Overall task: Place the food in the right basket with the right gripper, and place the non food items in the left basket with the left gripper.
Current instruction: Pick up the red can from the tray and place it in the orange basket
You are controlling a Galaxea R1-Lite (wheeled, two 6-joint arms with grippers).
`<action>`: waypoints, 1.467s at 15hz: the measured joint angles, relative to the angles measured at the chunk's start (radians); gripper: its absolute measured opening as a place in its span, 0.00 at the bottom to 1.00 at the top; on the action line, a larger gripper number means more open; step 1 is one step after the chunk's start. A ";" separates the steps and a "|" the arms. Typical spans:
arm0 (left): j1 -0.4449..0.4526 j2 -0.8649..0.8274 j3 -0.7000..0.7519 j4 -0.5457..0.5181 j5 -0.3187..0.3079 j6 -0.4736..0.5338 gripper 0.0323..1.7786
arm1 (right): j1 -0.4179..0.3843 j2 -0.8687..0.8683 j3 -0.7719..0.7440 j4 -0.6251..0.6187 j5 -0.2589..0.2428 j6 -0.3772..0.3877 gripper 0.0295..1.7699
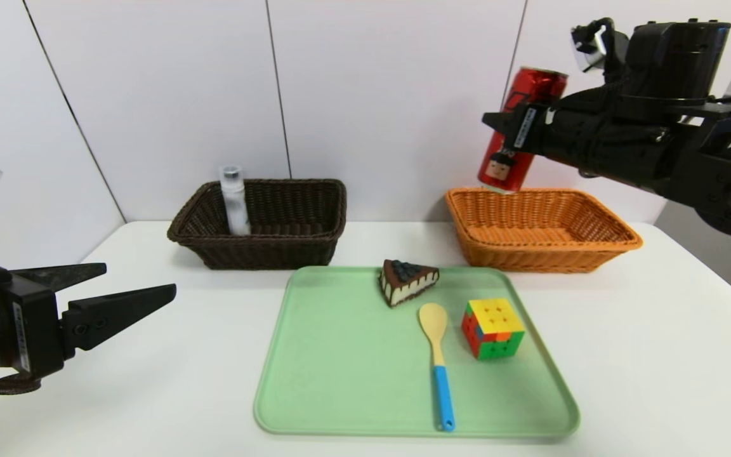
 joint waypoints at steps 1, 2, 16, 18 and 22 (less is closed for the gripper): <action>0.000 0.001 0.000 0.001 0.000 0.000 0.95 | -0.041 0.017 -0.011 0.010 0.002 -0.001 0.55; 0.000 0.002 -0.001 0.001 0.000 0.000 0.95 | -0.072 0.037 -0.017 0.009 0.005 -0.001 0.55; 0.000 0.053 -0.023 -0.001 0.000 0.001 0.95 | -0.281 0.312 -0.023 -0.231 0.019 -0.054 0.55; 0.000 0.055 -0.023 -0.001 -0.001 0.001 0.95 | -0.304 0.328 -0.023 -0.256 0.022 -0.056 0.55; -0.001 0.061 -0.023 -0.001 -0.002 0.001 0.95 | -0.328 0.366 -0.023 -0.348 0.014 -0.076 0.55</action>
